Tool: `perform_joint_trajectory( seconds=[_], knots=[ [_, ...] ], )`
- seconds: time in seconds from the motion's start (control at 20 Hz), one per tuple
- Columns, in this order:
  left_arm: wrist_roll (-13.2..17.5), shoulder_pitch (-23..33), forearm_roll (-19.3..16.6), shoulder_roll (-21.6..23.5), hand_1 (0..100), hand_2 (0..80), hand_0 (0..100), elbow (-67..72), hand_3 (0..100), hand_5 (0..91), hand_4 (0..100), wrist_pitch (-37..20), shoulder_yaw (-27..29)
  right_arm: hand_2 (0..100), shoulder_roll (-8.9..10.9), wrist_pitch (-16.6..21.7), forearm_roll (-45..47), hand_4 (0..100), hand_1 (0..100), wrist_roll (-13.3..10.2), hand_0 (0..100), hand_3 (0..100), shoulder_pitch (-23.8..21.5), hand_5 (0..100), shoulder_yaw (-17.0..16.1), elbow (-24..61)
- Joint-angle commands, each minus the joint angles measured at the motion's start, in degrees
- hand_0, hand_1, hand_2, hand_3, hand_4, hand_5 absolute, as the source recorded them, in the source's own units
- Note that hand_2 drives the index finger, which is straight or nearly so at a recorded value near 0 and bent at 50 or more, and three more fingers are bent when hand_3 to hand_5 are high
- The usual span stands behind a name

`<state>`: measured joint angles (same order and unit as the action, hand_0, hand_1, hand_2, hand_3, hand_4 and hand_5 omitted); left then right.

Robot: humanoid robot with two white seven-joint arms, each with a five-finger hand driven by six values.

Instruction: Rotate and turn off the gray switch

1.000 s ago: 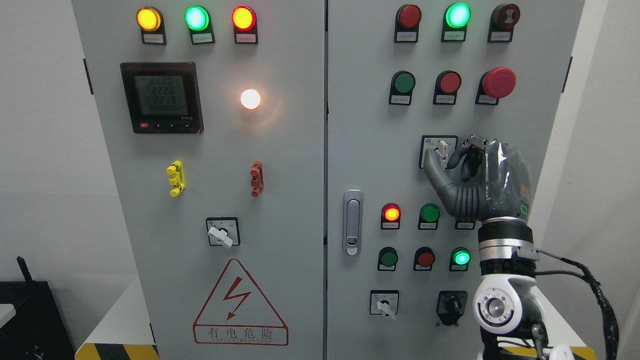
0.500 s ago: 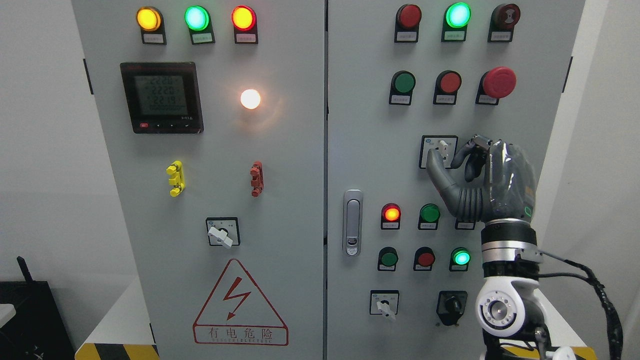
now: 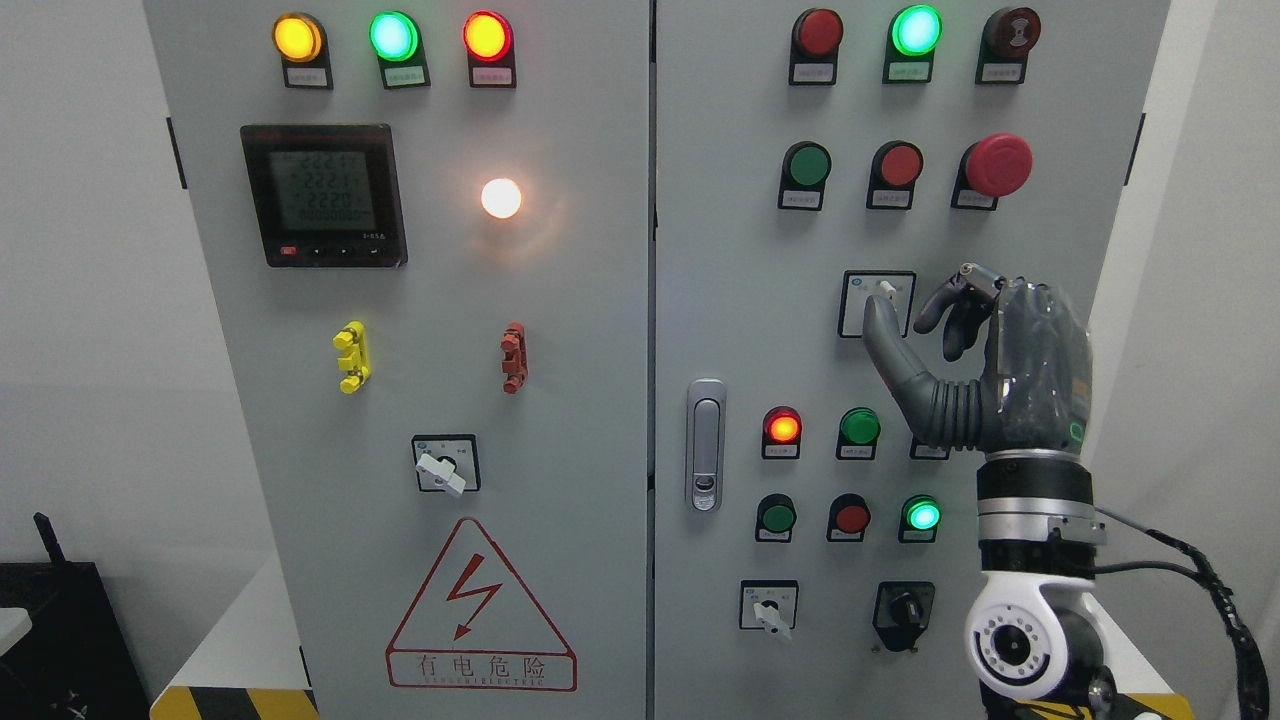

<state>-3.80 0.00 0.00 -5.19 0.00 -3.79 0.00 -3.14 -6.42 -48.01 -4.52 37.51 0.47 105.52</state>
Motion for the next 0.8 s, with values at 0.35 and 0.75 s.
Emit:
perform_joint_trajectory(
  seconds=[0.35,0.75],
  knots=[
    [0.02,-0.53,1.14,0.0,39,0.0,12,-1.49,0,0.0,0,0.01,0.44,45,7.17,10.98,0.99,52,31,-3.74,25,69,-9.46,36,1.2,8.3],
    [0.02,-0.53,1.14,0.0,39,0.0,12,-1.49,0,0.0,0,0.01,0.53,1,12.27,16.09,1.08,0,26,-2.43,25,0,-13.34,0,0.76,9.0]
  ],
)
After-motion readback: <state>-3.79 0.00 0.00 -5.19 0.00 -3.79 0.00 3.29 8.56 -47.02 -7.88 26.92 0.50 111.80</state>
